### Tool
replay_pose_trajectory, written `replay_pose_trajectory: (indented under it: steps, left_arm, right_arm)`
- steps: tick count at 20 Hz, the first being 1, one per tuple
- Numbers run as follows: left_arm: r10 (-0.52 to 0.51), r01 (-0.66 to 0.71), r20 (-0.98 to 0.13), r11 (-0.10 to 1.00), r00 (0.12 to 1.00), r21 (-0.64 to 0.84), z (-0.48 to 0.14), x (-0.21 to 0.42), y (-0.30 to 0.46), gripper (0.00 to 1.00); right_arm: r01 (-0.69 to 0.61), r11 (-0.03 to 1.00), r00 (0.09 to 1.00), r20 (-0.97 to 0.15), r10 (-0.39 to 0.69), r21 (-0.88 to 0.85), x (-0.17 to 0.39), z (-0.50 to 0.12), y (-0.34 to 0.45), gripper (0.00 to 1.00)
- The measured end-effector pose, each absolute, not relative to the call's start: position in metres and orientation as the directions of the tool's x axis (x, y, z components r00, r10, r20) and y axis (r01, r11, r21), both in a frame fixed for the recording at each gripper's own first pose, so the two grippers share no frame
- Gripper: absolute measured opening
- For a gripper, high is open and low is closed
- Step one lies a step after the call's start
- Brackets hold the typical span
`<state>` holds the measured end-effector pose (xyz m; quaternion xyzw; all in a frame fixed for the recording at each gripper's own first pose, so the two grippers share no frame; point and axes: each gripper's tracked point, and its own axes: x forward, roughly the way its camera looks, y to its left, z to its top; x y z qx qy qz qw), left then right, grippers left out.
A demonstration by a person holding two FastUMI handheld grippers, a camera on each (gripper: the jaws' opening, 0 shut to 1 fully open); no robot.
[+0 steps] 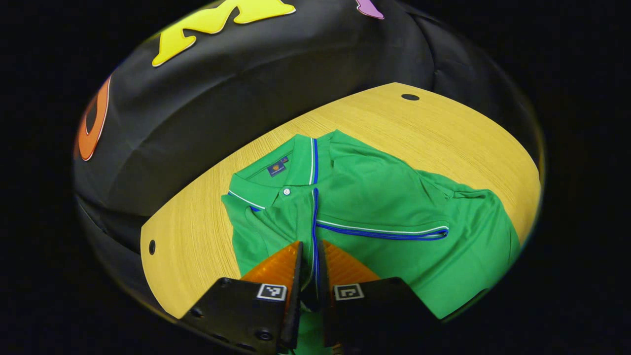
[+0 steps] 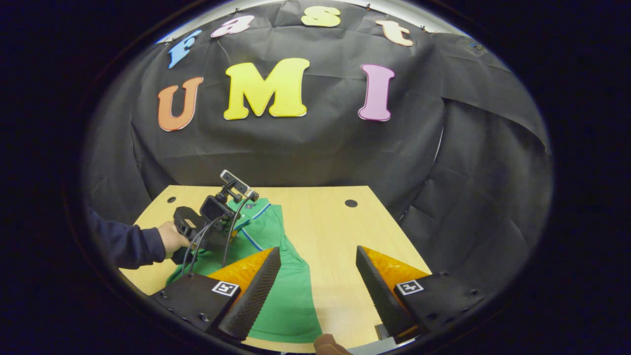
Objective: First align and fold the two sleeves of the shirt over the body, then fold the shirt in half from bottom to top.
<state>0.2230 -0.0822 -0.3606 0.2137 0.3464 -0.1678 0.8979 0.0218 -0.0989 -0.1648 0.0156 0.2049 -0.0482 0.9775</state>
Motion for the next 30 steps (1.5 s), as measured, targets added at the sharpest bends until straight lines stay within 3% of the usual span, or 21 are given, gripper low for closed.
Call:
replay_pose_trajectory:
  steps: [1,2,3,4,7,9,14,19,25,30]
  left_arm:
    - [-0.161,0.448,-0.687,0.855,0.709,0.262,-0.356,0.222,-0.083,0.34]
    - [-0.168,0.443,-0.676,0.859,0.718,0.256,-0.35,0.221,-0.083,0.38]
    - [-0.177,0.437,-0.663,0.865,0.727,0.248,-0.343,0.218,-0.082,0.52]
    - [-0.18,0.427,-0.652,0.871,0.737,0.242,-0.335,0.215,-0.079,0.55]
    - [-0.183,0.373,-0.596,0.904,0.782,0.212,-0.305,0.202,-0.065,0.9]
    - [-0.175,0.326,-0.561,0.928,0.809,0.181,-0.284,0.189,-0.05,0.95]
    - [-0.162,0.23,-0.475,0.969,0.865,0.089,-0.229,0.145,-0.007,0.95]
    - [-0.11,0.126,-0.44,0.992,0.891,0.007,-0.196,0.072,0.029,0.95]
    - [-0.023,-0.038,-0.573,0.995,0.819,-0.095,-0.24,-0.033,0.064,0.95]
    - [0.001,-0.138,-0.685,0.98,0.729,-0.145,-0.295,-0.097,0.074,0.95]
  right_arm:
    - [0.103,0.995,0.912,-0.4,-0.088,0.017,0.021,-0.164,-0.099,0.99]
    - [0.106,0.994,0.915,-0.394,-0.09,0.02,0.02,-0.161,-0.1,0.96]
    - [0.109,0.994,0.917,-0.387,-0.092,0.021,0.019,-0.16,-0.102,0.96]
    - [0.114,0.993,0.92,-0.379,-0.097,0.022,0.018,-0.158,-0.103,0.99]
    - [0.129,0.991,0.925,-0.364,-0.105,0.042,0.018,-0.151,-0.098,0.99]
    - [0.132,0.99,0.93,-0.353,-0.105,0.054,0.016,-0.143,-0.09,0.96]
    - [0.082,0.997,0.952,-0.297,-0.08,-0.005,0.018,-0.127,-0.062,0.99]
    - [-0.057,0.998,0.957,-0.287,0.051,-0.013,0.009,-0.134,-0.026,0.96]
    - [-0.192,0.981,0.918,-0.355,0.174,-0.013,-0.02,-0.177,-0.018,0.99]
    - [-0.227,0.974,0.875,-0.443,0.197,-0.016,-0.05,-0.231,-0.042,0.96]
